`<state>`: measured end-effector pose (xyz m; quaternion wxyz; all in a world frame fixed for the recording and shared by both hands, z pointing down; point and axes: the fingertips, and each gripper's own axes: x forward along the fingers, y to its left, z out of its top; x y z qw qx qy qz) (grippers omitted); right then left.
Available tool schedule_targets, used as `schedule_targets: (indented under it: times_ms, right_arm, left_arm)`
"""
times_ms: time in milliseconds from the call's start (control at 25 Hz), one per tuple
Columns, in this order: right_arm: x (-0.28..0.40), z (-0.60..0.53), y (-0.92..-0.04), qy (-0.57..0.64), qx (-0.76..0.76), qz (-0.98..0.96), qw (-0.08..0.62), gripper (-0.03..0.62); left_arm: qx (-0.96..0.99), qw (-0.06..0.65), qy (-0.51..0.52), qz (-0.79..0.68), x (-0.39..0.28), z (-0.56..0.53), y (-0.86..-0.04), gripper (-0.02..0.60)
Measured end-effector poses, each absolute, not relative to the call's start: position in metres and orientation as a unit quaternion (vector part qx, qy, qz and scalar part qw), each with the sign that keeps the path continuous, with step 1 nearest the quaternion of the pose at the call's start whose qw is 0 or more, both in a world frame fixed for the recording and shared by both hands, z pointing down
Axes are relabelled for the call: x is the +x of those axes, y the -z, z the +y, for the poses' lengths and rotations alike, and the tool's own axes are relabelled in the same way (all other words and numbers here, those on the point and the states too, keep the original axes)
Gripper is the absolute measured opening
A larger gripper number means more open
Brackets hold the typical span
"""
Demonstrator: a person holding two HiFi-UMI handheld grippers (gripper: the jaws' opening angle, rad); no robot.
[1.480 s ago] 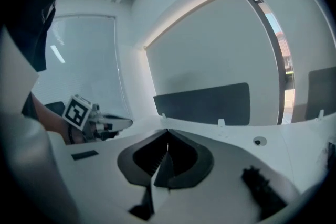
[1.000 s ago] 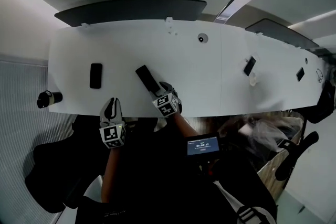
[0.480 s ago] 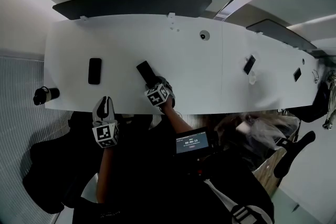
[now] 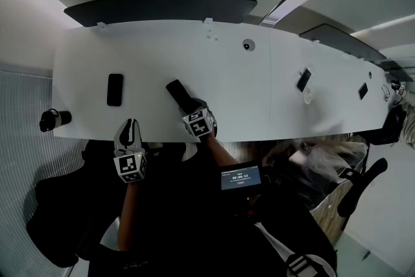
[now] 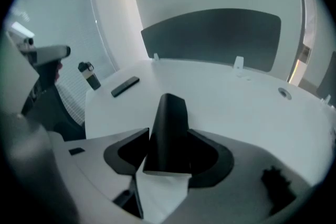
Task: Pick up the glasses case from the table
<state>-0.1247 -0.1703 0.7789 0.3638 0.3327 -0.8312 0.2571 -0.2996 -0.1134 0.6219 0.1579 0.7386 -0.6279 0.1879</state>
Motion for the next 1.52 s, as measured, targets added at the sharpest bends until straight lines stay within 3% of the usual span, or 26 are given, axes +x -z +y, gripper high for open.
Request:
schedule_targets:
  times_ms: [40, 160, 280, 360, 440, 480, 600, 680, 800, 840, 1120, 1520]
  right_arm:
    - [-0.123, -0.173, -0.764, -0.265, 0.343, -0.836, 0.336, 0.237]
    - [-0.108, -0.185, -0.726, -0.237, 0.385, -0.841, 0.298, 0.002]
    - [-0.095, -0.193, -0.736, -0.186, 0.383, -0.838, 0.340, 0.002]
    - [-0.086, -0.196, -0.732, -0.201, 0.393, -0.837, 0.325, 0.002]
    - [-0.075, -0.196, -0.711, -0.212, 0.408, -0.838, 0.293, 0.002]
    - [-0.068, -0.195, -0.700, -0.213, 0.417, -0.838, 0.280, 0.002]
    - [-0.034, -0.181, -0.678, -0.214, 0.452, -0.827, 0.257, 0.002]
    - [-0.009, -0.170, -0.667, -0.217, 0.474, -0.817, 0.248, 0.002]
    - [0.025, -0.162, -0.651, -0.223, 0.500, -0.805, 0.230, 0.002]
    - [0.037, -0.161, -0.647, -0.224, 0.509, -0.801, 0.223, 0.002]
    - [0.085, -0.162, -0.642, -0.228, 0.532, -0.790, 0.203, 0.002]
    - [0.082, -0.169, -0.646, -0.228, 0.509, -0.804, 0.206, 0.003]
  left_arm:
    - [0.740, 0.158, -0.187, -0.627, -0.299, -0.114, -0.621, 0.058]
    - [0.745, 0.158, -0.181, -0.622, -0.293, -0.115, -0.623, 0.057]
    - [0.755, 0.160, -0.187, -0.608, -0.280, -0.122, -0.635, 0.057]
    - [0.763, 0.174, -0.197, -0.590, -0.265, -0.125, -0.652, 0.057]
    - [0.759, 0.234, -0.207, -0.572, -0.249, -0.132, -0.683, 0.066]
    - [0.751, 0.284, -0.208, -0.558, -0.237, -0.138, -0.705, 0.104]
    - [0.716, 0.438, -0.206, -0.504, -0.185, -0.159, -0.768, 0.311]
    - [0.681, 0.511, -0.192, -0.487, -0.155, -0.170, -0.796, 0.356]
    - [0.641, 0.551, -0.225, -0.485, -0.130, -0.174, -0.825, 0.363]
    - [0.635, 0.541, -0.253, -0.490, -0.129, -0.173, -0.831, 0.282]
    - [0.622, 0.535, -0.261, -0.509, -0.128, -0.172, -0.833, 0.263]
    - [0.618, 0.539, -0.255, -0.513, -0.127, -0.173, -0.827, 0.213]
